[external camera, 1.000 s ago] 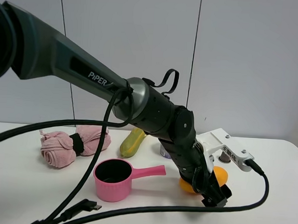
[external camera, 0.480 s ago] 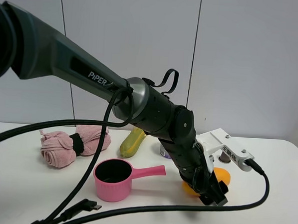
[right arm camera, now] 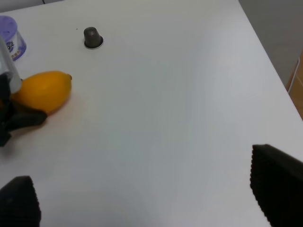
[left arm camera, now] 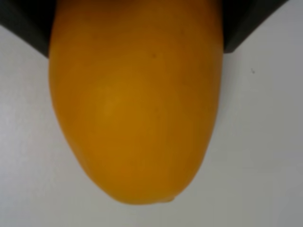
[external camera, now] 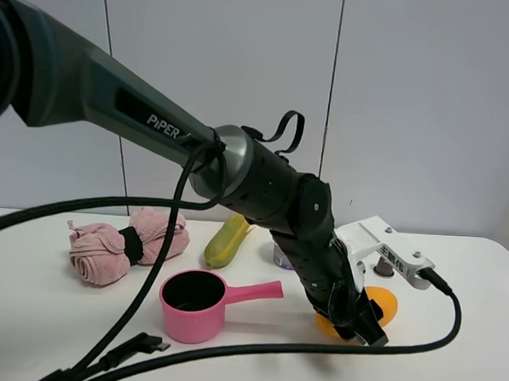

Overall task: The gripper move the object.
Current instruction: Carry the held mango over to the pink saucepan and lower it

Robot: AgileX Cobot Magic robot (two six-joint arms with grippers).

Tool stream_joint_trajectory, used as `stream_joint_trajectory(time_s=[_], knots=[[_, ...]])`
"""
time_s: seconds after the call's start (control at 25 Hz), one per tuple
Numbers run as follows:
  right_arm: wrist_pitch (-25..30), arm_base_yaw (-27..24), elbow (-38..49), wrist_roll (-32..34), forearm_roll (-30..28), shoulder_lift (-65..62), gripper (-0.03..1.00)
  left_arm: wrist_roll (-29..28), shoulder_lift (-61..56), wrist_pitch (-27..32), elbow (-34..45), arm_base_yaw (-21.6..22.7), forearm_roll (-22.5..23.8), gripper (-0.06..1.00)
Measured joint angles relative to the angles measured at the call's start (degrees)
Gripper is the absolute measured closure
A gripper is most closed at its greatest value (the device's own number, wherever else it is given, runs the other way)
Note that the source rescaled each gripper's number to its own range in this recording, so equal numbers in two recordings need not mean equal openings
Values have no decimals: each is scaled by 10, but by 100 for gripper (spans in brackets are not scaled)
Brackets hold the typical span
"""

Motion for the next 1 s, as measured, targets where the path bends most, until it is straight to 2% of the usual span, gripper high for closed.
stream_joint_trajectory(time_s=[0.28, 0.48, 0.72, 0.88, 1.0], knots=[[0, 0, 0, 0, 0, 0, -3, 0, -131, 42, 0, 0, 1, 93], [0, 0, 0, 0, 0, 0, -3, -2, -217, 134, 0, 8, -1, 93], [0, 0, 0, 0, 0, 0, -3, -34, -254, 221, 0, 44, 0, 93], [0, 0, 0, 0, 0, 0, -3, -41, -267, 217, 34, 72, 0, 93], [0, 0, 0, 0, 0, 0, -3, -41, -287, 179, 84, 86, 1, 93]])
